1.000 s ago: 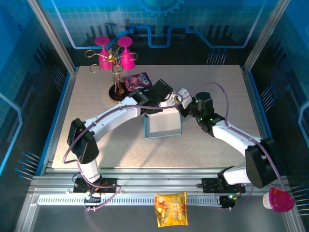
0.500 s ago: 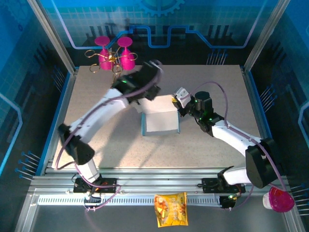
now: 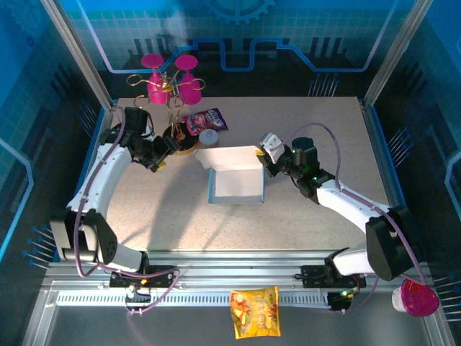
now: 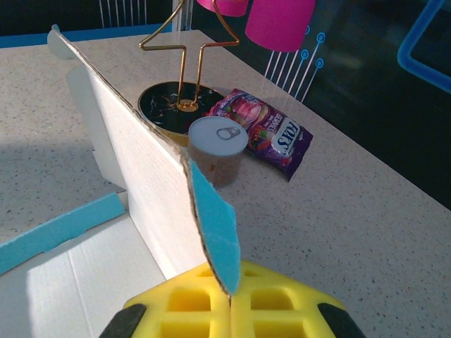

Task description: Fold the paper box

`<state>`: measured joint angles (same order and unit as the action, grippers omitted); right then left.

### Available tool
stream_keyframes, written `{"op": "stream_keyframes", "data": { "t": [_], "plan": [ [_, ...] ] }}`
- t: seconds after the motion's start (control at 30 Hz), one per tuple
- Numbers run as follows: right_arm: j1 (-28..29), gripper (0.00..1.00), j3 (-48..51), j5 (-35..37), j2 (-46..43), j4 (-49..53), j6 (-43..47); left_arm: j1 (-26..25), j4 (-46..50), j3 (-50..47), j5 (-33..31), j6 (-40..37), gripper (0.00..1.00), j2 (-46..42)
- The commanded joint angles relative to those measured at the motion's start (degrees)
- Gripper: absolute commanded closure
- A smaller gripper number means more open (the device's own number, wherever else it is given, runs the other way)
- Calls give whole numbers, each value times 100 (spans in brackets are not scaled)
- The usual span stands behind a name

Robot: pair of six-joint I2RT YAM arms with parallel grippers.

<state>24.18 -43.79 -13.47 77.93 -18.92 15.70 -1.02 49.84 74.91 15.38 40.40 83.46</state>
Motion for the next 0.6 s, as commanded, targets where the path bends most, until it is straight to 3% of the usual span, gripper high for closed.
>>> {"op": "stream_keyframes", "data": {
  "t": [0.0,0.57],
  "plan": [
    [-74,100,60,-257,-71,-3,137,22,-655,-222,639,689,39,-94],
    [192,100,117,-337,7,-13,174,18,-2806,-1463,826,2515,44,316]
  ]
}}
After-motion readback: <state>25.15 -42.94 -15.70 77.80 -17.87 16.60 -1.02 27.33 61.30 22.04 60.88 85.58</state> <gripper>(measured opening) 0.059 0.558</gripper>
